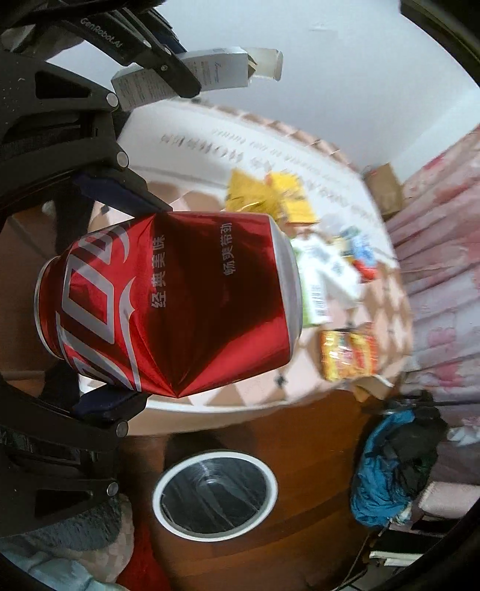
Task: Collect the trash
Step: 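Carry the can and carton over the trash bin with both tools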
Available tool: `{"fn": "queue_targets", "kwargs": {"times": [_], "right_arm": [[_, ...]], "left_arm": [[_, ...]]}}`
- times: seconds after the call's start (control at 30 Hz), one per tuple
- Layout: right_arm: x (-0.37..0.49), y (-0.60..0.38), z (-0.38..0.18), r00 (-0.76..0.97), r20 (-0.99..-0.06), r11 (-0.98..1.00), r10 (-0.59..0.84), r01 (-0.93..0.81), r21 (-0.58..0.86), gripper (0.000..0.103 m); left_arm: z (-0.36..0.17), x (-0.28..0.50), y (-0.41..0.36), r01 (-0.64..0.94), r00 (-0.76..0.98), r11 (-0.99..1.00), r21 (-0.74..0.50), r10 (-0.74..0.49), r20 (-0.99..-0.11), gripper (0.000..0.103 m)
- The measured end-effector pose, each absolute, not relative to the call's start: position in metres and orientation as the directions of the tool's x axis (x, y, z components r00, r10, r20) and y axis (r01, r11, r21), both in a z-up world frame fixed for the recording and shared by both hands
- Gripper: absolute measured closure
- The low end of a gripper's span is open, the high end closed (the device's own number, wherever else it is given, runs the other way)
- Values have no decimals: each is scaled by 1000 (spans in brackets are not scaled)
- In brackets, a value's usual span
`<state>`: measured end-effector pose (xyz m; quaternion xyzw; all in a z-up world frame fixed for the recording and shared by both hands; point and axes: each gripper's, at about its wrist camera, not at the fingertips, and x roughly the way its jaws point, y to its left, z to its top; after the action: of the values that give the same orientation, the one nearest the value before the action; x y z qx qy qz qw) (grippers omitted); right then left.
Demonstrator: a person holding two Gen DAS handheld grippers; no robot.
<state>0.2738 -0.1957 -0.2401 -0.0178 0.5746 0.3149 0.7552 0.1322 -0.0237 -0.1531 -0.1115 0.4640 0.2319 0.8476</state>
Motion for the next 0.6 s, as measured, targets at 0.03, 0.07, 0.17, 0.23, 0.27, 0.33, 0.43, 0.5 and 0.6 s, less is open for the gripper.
{"fn": "queue_targets", "kwargs": {"times": [0.03,0.07,0.17,0.23,0.27,0.33,0.43,0.5,0.6], "right_arm": [[278,-204,-231,156,-865,801,476,-484,353,21],[283,-211,-224,169,-856,802,489,-472,365,21],[303,-241,-205,206,-824,807,528,-424,411,21],[319,-269,-194,240,-810,816,536,-395,423,21],[328,-283,-190,256,-805,822,535,-378,426,21],[348,-315,-187,291,-801,840,524,-334,428,21],[380,-367,-196,348,-816,885,461,-254,391,21],[401,-397,-212,357,-837,909,414,-198,365,21],[439,-441,-255,318,-874,930,367,-102,353,21]], "left_arm": [[-145,139,-29,-483,480,876,19,282,-830,72],[-135,148,-35,-463,503,887,7,269,-821,72],[-117,177,-55,-405,550,914,-29,218,-806,72],[-108,203,-73,-354,580,933,-69,161,-799,72],[-107,219,-83,-323,588,943,-85,130,-798,72],[-108,251,-102,-270,595,954,-129,60,-802,72],[-126,305,-134,-188,566,957,-219,-77,-821,71],[-147,342,-157,-149,520,951,-270,-157,-840,71],[-186,386,-188,-116,440,944,-307,-229,-868,71]]}}
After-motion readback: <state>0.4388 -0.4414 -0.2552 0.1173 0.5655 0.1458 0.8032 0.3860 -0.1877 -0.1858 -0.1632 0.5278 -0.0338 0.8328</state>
